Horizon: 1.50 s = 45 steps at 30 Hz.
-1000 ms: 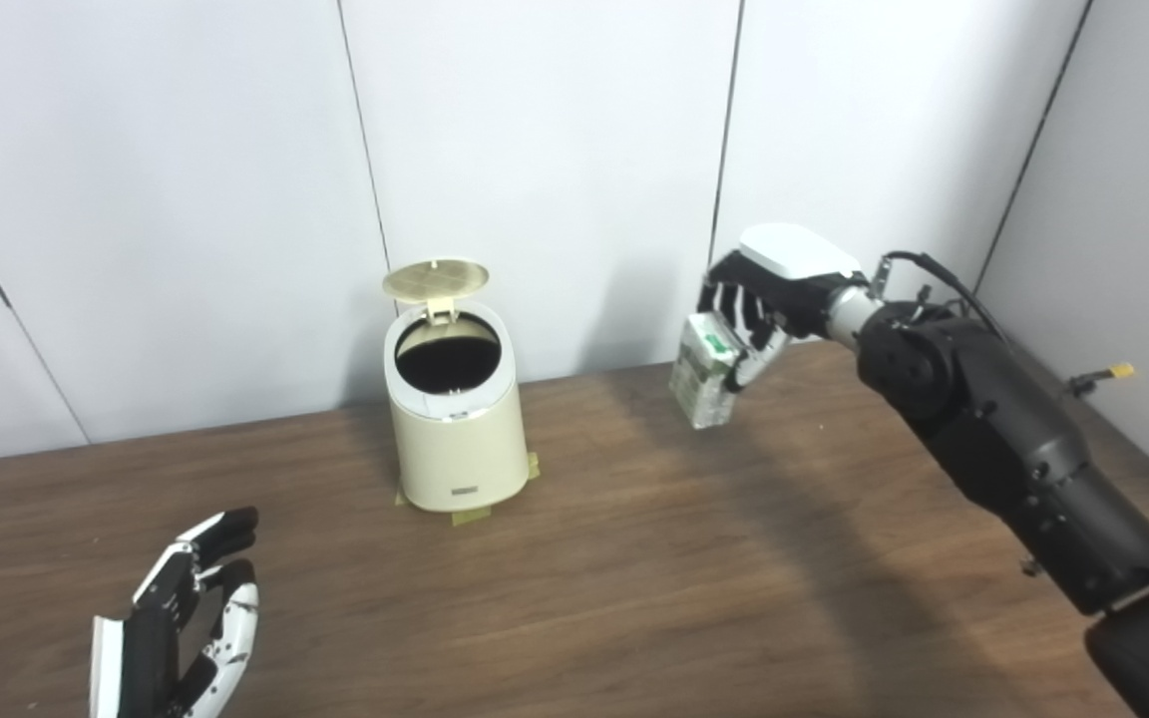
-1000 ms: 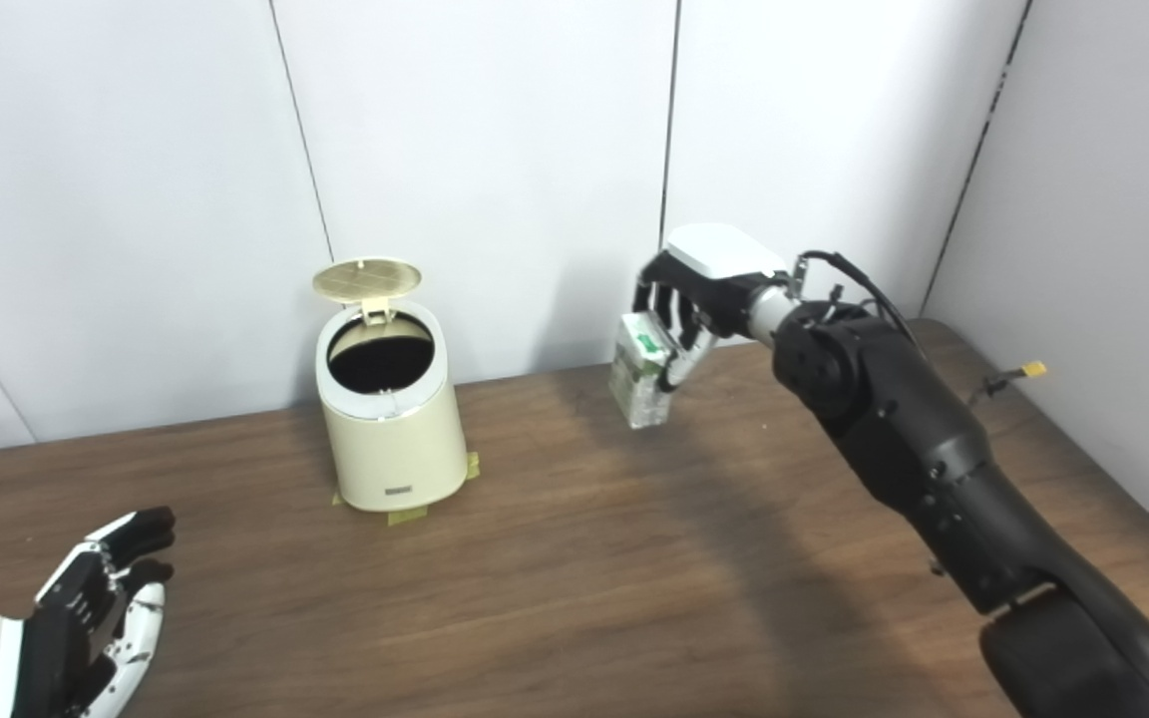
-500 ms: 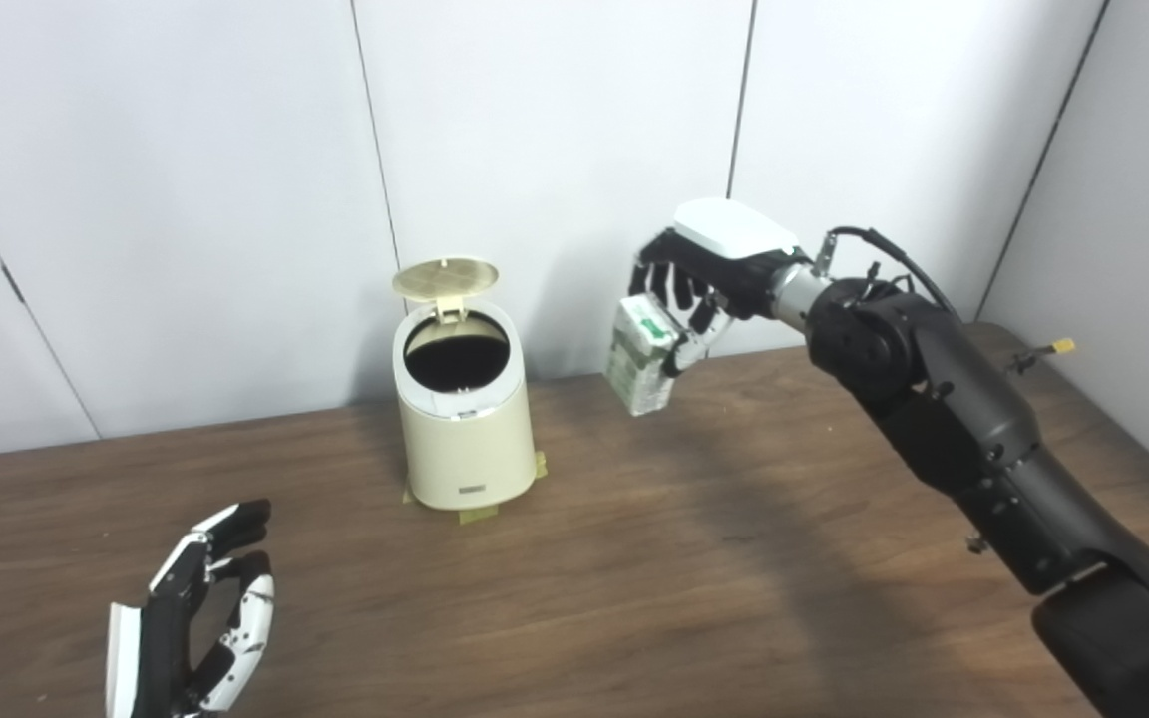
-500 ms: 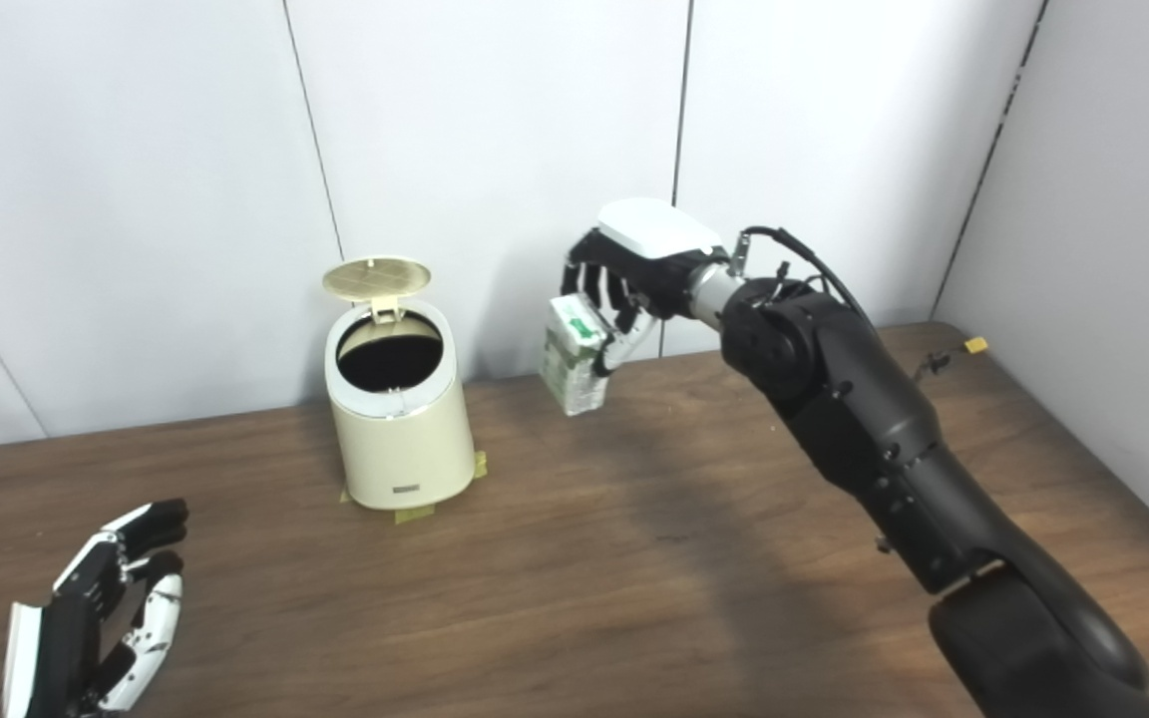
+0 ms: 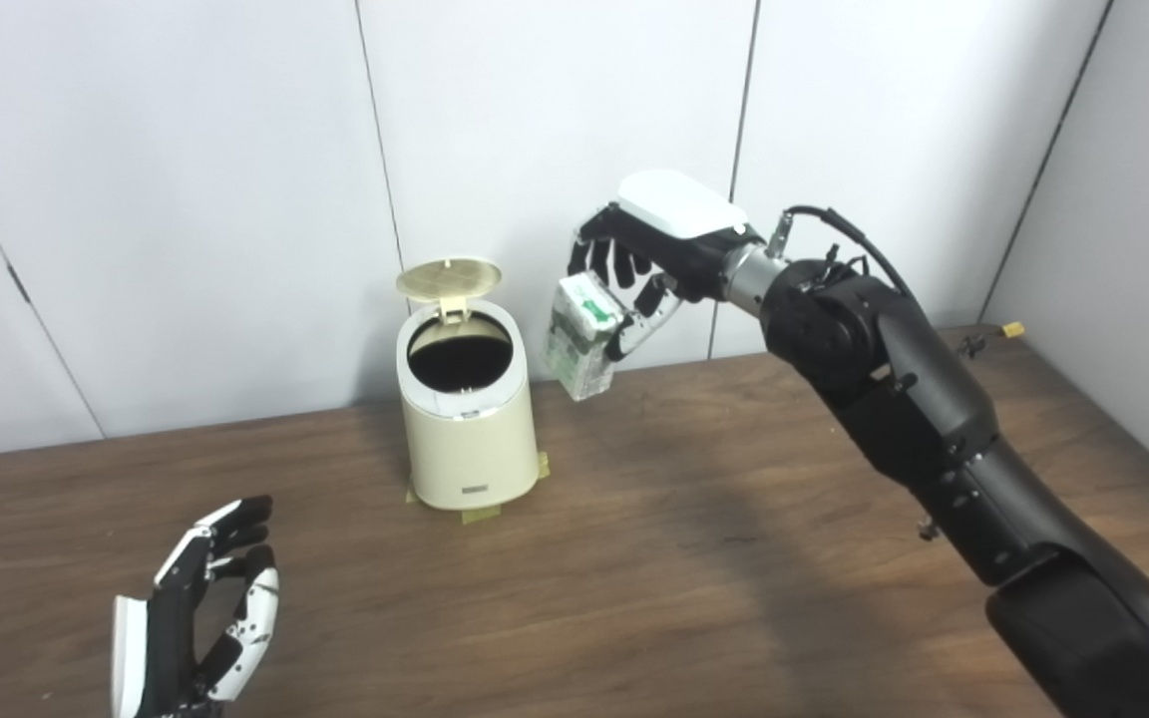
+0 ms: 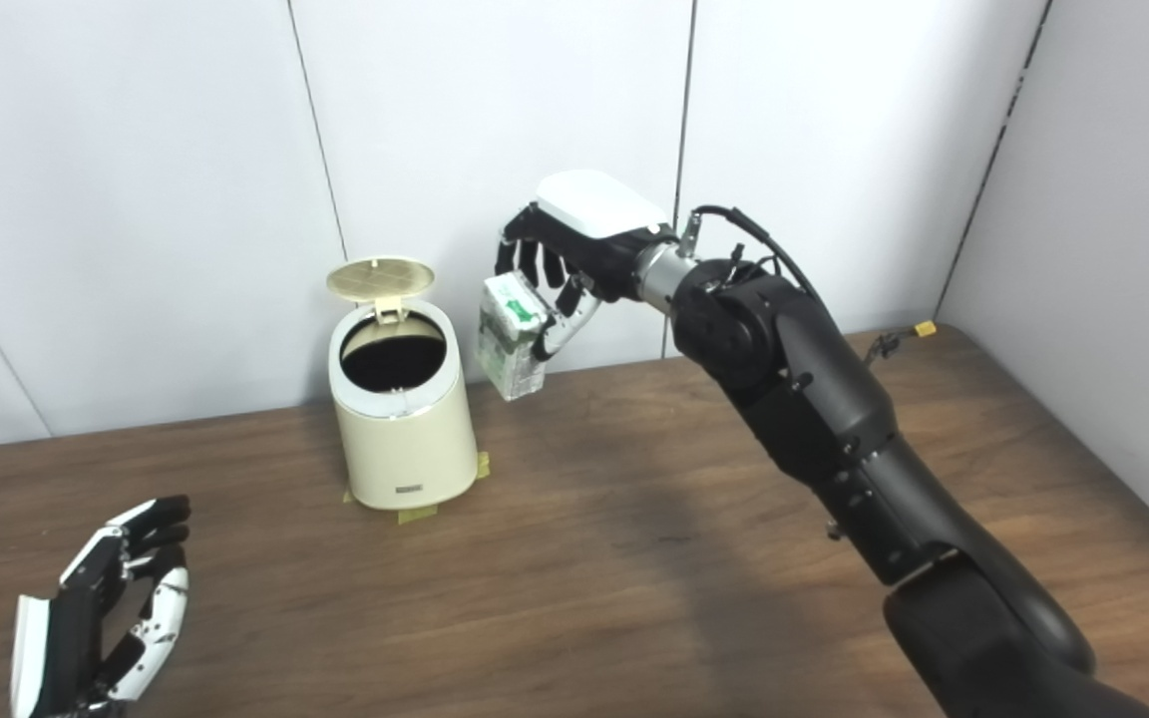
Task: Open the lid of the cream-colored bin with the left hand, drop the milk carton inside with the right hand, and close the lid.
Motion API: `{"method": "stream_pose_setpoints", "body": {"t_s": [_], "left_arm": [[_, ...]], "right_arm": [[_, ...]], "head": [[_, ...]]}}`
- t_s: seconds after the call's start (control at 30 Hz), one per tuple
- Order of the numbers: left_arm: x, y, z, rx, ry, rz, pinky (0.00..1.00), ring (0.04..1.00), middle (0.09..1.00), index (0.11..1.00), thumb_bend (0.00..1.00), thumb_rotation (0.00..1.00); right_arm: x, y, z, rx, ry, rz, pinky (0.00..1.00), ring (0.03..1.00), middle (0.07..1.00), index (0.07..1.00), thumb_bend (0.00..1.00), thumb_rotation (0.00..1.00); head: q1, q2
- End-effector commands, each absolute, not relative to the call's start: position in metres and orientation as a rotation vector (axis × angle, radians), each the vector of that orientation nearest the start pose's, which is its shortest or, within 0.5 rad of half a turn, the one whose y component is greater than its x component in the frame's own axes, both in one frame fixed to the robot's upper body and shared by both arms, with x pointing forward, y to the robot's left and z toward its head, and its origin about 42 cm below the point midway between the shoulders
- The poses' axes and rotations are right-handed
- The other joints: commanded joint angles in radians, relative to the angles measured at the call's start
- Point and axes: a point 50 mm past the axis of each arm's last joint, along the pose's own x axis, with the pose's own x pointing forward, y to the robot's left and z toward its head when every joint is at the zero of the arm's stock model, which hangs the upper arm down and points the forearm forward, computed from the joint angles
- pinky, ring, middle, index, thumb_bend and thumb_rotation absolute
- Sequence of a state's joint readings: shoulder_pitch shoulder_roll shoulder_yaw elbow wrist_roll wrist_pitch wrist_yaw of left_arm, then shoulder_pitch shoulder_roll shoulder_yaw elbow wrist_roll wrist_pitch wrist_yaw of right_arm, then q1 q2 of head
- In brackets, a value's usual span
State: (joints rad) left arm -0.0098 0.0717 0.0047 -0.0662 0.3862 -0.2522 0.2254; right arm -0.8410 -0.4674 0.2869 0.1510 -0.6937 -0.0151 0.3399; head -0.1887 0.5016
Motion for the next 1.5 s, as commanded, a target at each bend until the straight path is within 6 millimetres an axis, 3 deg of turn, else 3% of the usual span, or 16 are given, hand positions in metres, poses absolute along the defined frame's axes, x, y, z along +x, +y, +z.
{"method": "stream_pose_setpoints", "body": {"t_s": [0.0,0.23,0.5,0.67,0.83,1.47], "left_arm": [[0.282,0.236,0.115,0.459,-0.31,0.166,0.62,0.722,0.749,0.736,0.15,0.45],[0.282,0.233,0.113,0.45,-0.308,0.167,0.63,0.727,0.753,0.737,0.18,0.51],[0.281,0.23,0.111,0.457,-0.317,0.164,0.63,0.73,0.754,0.739,0.18,0.57],[0.28,0.228,0.111,0.452,-0.325,0.166,0.62,0.722,0.75,0.735,0.18,0.55],[0.278,0.226,0.111,0.444,-0.331,0.17,0.62,0.726,0.75,0.733,0.18,0.52],[0.273,0.225,0.117,0.439,-0.316,0.165,0.64,0.741,0.762,0.746,0.18,0.52]], "right_arm": [[0.472,-0.207,0.418,-1.337,-0.72,0.198,0.36,0.412,0.497,0.513,0.51,0.0],[0.476,-0.191,0.417,-1.304,-0.798,0.16,0.29,0.377,0.48,0.541,0.51,0.0],[0.481,-0.18,0.408,-1.265,-0.882,0.148,0.31,0.39,0.487,0.532,0.51,0.0],[0.484,-0.17,0.399,-1.25,-0.944,0.131,0.31,0.387,0.49,0.539,0.51,0.0],[0.484,-0.16,0.386,-1.236,-1.006,0.128,0.36,0.413,0.487,0.521,0.51,0.0],[0.485,-0.142,0.322,-1.256,-1.147,0.136,0.35,0.419,0.475,0.516,0.51,0.0]], "head": [[0.004,0.001],[0.016,-0.01],[0.029,-0.016],[0.035,-0.017],[0.045,-0.018],[0.059,-0.008]]}}
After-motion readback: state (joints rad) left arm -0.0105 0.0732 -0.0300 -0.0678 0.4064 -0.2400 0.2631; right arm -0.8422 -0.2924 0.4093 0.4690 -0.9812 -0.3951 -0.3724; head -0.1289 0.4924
